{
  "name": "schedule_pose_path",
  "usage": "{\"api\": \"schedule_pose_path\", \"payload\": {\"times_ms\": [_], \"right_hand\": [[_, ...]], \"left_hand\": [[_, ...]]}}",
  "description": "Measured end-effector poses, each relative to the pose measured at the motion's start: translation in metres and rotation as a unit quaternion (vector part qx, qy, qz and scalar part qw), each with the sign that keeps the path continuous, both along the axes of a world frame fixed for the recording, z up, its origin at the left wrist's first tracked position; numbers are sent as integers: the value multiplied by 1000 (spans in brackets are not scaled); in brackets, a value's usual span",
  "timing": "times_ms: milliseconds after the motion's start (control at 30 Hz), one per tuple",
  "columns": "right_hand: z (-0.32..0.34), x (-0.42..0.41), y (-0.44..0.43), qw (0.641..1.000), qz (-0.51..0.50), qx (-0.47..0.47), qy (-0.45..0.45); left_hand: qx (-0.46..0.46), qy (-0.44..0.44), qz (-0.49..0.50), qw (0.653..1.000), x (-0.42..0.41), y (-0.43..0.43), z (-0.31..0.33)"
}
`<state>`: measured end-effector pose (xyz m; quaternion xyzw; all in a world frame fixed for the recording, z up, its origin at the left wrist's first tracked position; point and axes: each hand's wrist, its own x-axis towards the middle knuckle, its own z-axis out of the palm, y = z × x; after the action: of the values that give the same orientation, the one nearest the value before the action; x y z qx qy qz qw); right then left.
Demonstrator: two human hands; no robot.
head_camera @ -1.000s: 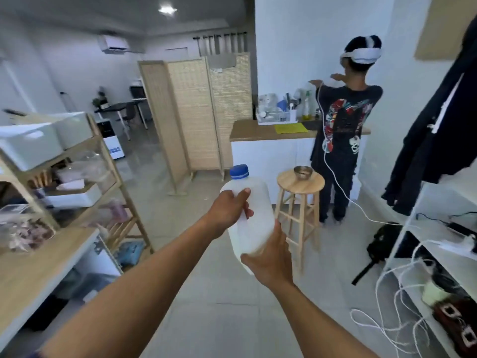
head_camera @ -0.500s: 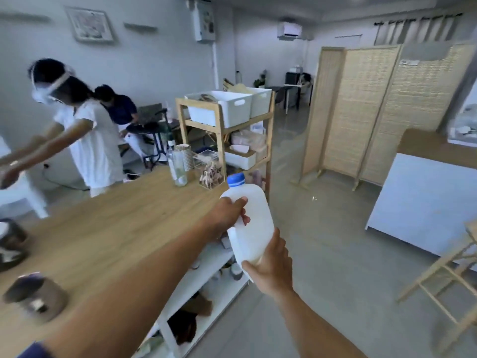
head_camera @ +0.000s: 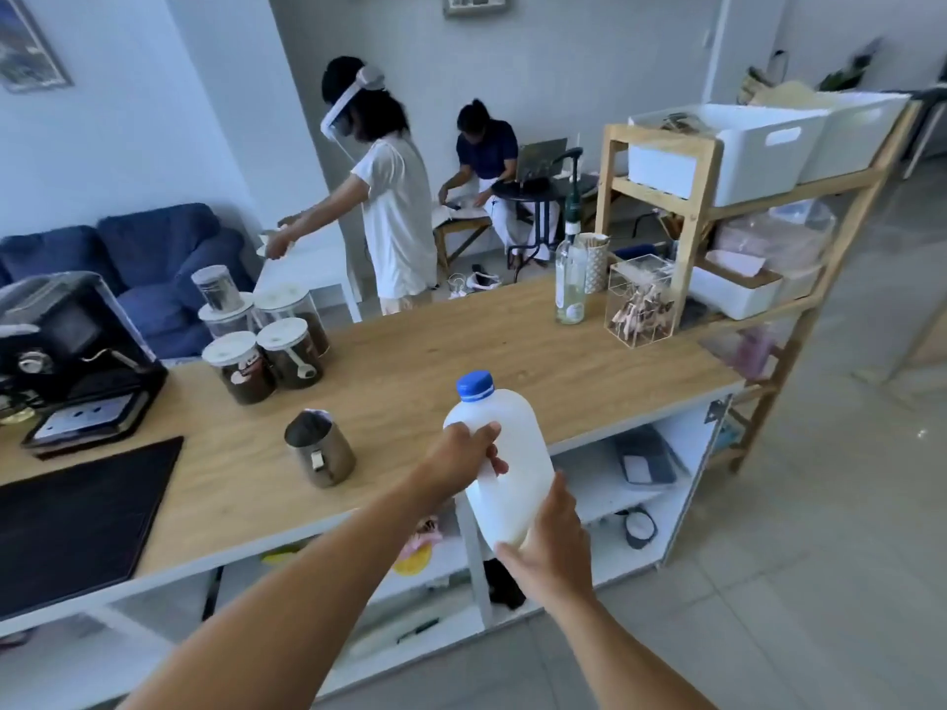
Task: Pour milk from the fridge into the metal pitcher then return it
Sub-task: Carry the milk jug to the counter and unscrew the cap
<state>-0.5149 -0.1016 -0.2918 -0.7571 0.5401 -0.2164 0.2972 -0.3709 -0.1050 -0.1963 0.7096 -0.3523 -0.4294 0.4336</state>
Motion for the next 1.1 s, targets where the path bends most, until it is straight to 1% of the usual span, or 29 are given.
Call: {"api": "schedule_pose_path", "payload": {"times_ms": [100, 233, 300, 433, 533, 600, 667, 733, 800, 833, 867, 933, 967, 1000, 1033, 1067, 1100], "right_hand": [[-2, 30, -1, 998, 61, 8, -17], [-3, 77, -16, 994, 99, 9, -38], [-7, 106, -21, 994, 102, 24, -40], [-14, 140, -32, 992, 109, 51, -33], [-15, 168, -47, 992, 95, 73, -36], [-16, 180, -58, 991, 92, 88, -49], [-18, 183, -69, 988, 114, 91, -49], [-17, 179, -87, 986, 152, 63, 4], [-8, 177, -113, 981, 166, -13, 100], [2, 178, -127, 980, 154, -47, 117], [15, 180, -139, 984, 130, -75, 99], [53, 191, -159, 991, 83, -107, -2], [74, 200, -163, 988, 89, -115, -48], [96, 209, -166, 983, 122, -118, -67], [116, 218, -164, 977, 167, -118, -55], [132, 226, -160, 970, 207, -125, -16], [144, 233, -157, 960, 232, -149, 45]], "left_hand": [[6, -18, 39, 999, 28, 15, -4], [-20, -16, 84, 996, 67, 18, -1], [-28, -21, 85, 996, 90, 15, -2], [-21, -47, 75, 996, 112, 8, -9], [-41, -65, 68, 995, 135, -2, -16], [-49, -88, 51, 994, 145, -8, -22], [-55, -126, 35, 990, 151, -12, -31], [-69, -158, 34, 984, 156, -15, -38], [-83, -167, 32, 982, 162, -20, -42], [-87, -170, 26, 981, 164, -23, -43], [-90, -174, 25, 980, 165, -25, -45], [-99, -181, 36, 978, 165, -31, -51], [-104, -183, 45, 977, 164, -33, -54], [-112, -184, 54, 975, 164, -37, -56], [-119, -184, 63, 974, 163, -40, -57], [-123, -183, 69, 973, 163, -43, -57], [-123, -181, 75, 973, 162, -46, -56]]}}
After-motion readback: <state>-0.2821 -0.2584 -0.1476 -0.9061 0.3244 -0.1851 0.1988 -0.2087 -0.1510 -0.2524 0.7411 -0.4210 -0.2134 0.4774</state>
